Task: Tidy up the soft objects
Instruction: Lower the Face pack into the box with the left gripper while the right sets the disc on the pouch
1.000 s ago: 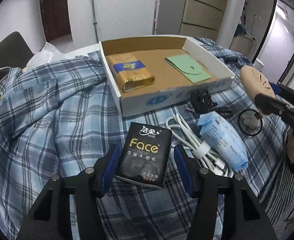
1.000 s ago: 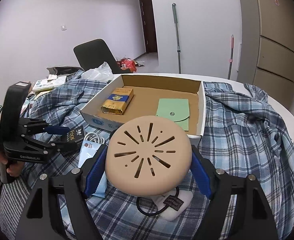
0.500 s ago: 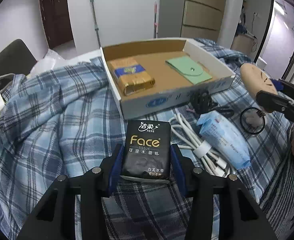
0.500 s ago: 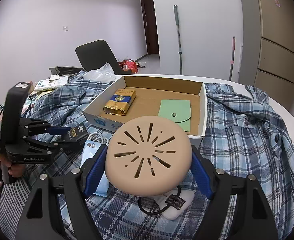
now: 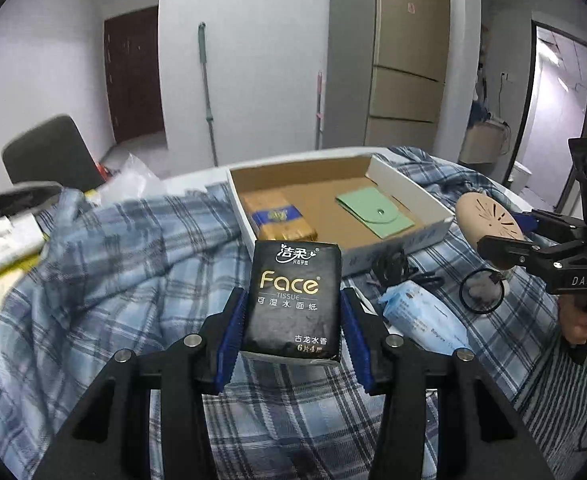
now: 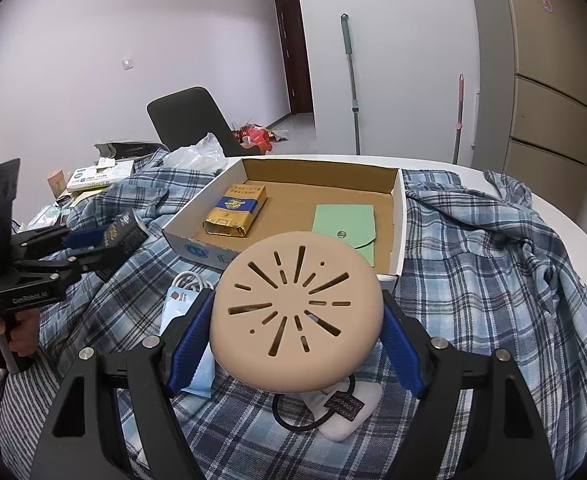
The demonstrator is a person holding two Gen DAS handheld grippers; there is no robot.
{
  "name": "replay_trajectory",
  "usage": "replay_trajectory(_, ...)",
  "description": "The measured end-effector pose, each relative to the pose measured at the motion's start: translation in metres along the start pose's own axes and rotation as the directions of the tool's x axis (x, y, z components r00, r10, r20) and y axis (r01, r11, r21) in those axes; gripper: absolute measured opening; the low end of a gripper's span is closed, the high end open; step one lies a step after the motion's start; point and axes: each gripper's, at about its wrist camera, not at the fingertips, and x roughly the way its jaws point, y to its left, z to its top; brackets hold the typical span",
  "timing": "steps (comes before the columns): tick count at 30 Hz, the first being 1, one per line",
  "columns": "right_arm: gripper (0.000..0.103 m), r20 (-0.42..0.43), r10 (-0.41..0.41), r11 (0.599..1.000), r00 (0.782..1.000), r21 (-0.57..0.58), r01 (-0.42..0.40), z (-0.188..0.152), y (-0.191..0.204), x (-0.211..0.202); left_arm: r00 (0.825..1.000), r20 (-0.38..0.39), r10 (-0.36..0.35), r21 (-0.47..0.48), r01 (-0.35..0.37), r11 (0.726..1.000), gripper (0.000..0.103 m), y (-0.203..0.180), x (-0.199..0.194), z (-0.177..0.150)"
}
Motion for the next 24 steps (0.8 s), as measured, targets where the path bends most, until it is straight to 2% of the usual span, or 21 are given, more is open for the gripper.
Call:
replay_trajectory(4, 0.077, 0.02, 0.002, 1.0, 1.0, 0.002, -0.002, 0.001, -0.001, -0.004, 0.999, 0.053, 0.007, -0.021, -0.006, 1.0, 0.049, -0.007, -0.023, 0.009)
replay_trajectory(8, 0.077, 0.056, -0.031, 0.999, 0.998, 0.013, 0.03, 0.009, -0.002, -0.013, 0.993, 0.112, 0.021, -0.036, -0.017, 0.999, 0.049, -0.016, -0.047, 0.022)
replay_trajectory(11, 0.077, 0.071, -0.046, 0.999, 0.996, 0.015, 0.045, 0.017, 0.0, -0.022, 0.984, 0.165, 0.06, -0.008, -0.059, 0.998, 0.049, -0.027, -0.065, 0.034)
replay_trajectory(14, 0.077, 0.088, -0.054, 0.999, 0.995, 0.002, 0.054, 0.024, 0.005, -0.032, 0.973, 0.229, 0.036, -0.035, -0.028, 0.999, 0.049, -0.035, -0.085, 0.046)
replay_trajectory(16, 0.077, 0.106, -0.055, 0.998, 0.993, -0.002, 0.055, 0.032, 0.007, -0.041, 0.964, 0.265, 0.038, -0.024, -0.033, 0.999, 0.049, -0.045, -0.097, 0.056)
replay_trajectory(21, 0.077, 0.2, -0.073, 0.997, 0.977, 0.0, 0.075, 0.065, 0.012, -0.067, 0.947, 0.32, 0.035, -0.057, -0.017, 0.998, 0.049, -0.061, -0.113, 0.082)
replay_trajectory(24, 0.077, 0.257, -0.102, 0.995, 0.961, 0.015, 0.102, 0.091, 0.015, -0.079, 0.94, 0.336, 0.064, -0.079, -0.04, 0.996, 0.049, -0.069, -0.112, 0.102)
